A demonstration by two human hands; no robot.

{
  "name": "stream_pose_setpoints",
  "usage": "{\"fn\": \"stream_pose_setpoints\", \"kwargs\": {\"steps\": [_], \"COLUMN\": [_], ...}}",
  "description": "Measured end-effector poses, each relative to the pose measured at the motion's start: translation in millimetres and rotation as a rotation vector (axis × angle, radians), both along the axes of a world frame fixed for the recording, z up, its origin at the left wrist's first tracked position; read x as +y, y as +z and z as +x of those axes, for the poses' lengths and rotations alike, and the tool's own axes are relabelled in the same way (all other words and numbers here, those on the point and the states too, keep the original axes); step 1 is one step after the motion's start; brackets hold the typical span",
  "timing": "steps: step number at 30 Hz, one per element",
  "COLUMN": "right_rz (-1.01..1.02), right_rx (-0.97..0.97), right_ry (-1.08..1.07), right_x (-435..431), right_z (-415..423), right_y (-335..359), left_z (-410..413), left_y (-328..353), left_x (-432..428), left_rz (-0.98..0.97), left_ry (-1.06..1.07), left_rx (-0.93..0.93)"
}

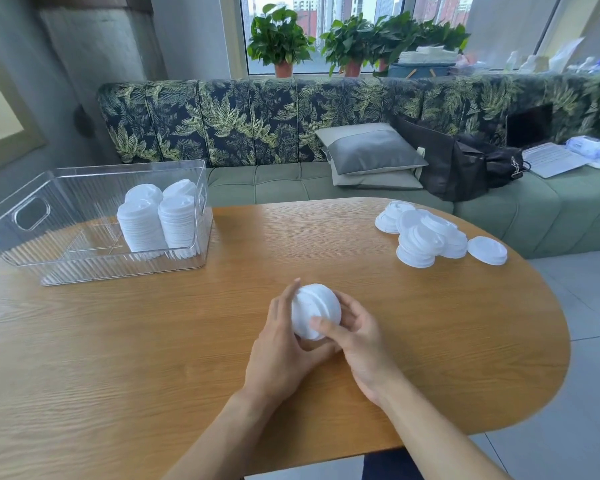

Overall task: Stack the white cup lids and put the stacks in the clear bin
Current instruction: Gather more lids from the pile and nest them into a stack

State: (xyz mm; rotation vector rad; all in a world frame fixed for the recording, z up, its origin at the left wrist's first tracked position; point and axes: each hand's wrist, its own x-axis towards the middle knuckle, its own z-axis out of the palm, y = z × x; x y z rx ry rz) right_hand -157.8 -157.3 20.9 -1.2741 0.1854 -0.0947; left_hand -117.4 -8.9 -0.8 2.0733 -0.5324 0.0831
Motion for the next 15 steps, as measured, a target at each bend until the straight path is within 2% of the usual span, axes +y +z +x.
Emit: {"fn": "stream_pose_setpoints", "kwargs": {"steps": [5, 9, 15], "right_rz": [0.310, 0.293, 0.301], "right_rx": [0.051, 0.056, 0.062], "right_ry": [-0.111, -0.059, -0.041], "right_x": [-10, -10, -10], "right_z": [2, 2, 2], "right_y": [-1, 1, 3], "left_z": [7, 19, 23], "left_y": [5, 9, 8], "left_x": [6, 12, 16], "left_rz": [-0.312, -0.438, -0.570], "left_ry": [-0.029, -0.023, -0.051], "left_rx": [0.286, 0.465, 0.537]}}
